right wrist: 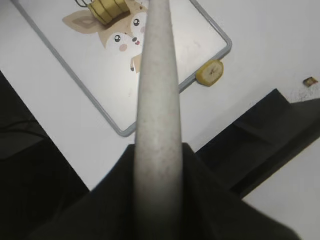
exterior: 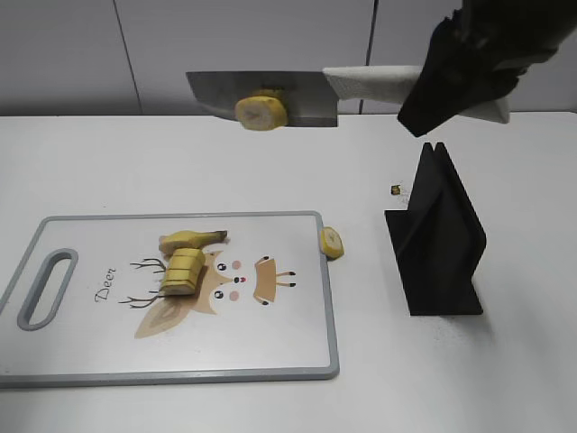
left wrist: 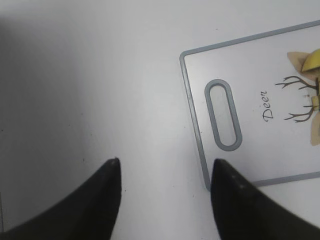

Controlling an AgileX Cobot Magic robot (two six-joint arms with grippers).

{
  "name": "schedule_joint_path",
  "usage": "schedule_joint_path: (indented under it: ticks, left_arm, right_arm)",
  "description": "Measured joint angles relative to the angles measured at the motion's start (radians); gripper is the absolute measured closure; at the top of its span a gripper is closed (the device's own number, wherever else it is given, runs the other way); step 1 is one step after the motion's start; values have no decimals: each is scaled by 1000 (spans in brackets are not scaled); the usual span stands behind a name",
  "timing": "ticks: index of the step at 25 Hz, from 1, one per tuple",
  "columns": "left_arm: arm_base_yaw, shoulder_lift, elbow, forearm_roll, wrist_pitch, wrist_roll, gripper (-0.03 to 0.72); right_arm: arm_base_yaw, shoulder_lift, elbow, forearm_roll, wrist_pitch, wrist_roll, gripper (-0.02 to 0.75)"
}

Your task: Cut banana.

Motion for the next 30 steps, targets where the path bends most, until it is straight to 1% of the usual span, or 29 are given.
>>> schedule_joint_path:
  ticks: [4, 10, 14, 19, 25, 27, 30]
  left_arm:
    - [0, -91, 51, 2, 2, -18, 134]
    - [0, -252, 181, 2, 4, -25, 136]
    - [0, -367, 281, 3, 4, -32, 136]
    - [0, -525, 410, 4, -25, -66, 136]
    - [0, -686, 545, -21, -107, -73, 136]
    - [0, -735, 575, -44, -118, -73, 136]
    - [0, -819, 619, -59, -150, -73, 136]
  right_arm:
    - [0, -97, 80, -2, -20, 116, 576]
    - [0, -276, 245, -17, -168, 291, 576]
    - [0, -389, 352, -105, -248, 449, 576]
    - [0, -514, 461, -244, -291, 674, 576]
    - [0, -598, 530, -381, -311, 886, 576]
    - [0, -605, 547, -403, -312, 924, 576]
    - [0, -605, 576, -406, -324, 958, 576]
